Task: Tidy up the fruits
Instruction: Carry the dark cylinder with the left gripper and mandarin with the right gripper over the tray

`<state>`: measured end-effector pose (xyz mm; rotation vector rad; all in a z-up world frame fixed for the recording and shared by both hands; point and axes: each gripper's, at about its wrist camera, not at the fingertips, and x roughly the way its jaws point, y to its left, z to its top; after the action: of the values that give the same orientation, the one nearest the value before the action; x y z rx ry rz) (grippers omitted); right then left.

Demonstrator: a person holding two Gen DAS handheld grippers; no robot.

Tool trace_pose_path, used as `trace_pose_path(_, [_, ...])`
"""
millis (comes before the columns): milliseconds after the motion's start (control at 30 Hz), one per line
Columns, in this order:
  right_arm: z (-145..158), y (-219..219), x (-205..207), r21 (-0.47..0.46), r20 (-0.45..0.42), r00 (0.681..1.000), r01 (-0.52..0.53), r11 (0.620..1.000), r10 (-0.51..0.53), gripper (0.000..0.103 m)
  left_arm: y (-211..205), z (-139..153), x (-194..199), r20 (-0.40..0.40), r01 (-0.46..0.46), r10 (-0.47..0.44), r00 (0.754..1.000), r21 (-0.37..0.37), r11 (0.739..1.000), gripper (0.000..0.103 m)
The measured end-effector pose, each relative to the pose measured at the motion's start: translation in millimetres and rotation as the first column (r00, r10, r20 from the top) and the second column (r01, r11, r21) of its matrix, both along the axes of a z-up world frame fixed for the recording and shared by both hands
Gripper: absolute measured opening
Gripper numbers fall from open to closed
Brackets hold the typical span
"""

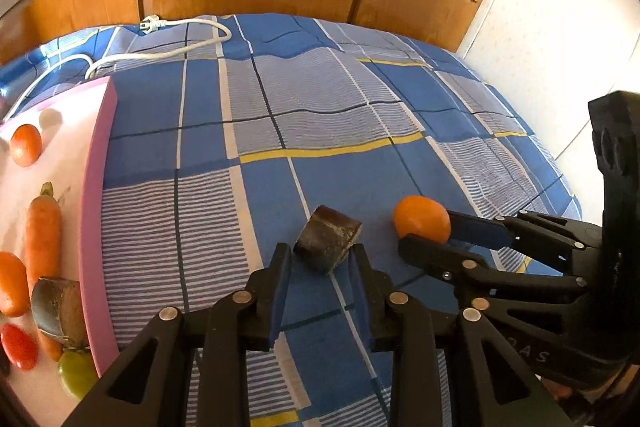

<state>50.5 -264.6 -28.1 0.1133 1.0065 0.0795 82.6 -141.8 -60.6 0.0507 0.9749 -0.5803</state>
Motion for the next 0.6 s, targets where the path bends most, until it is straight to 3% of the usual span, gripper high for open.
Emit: trace_pose_path(600, [-6, 3, 8, -0.063, 0.024, 0.996, 0.085, 0.994, -0.084, 0.033, -1, 5, -7, 0.044, -0.015, 0.014, 0.999, 0.005, 1.000, 0.024])
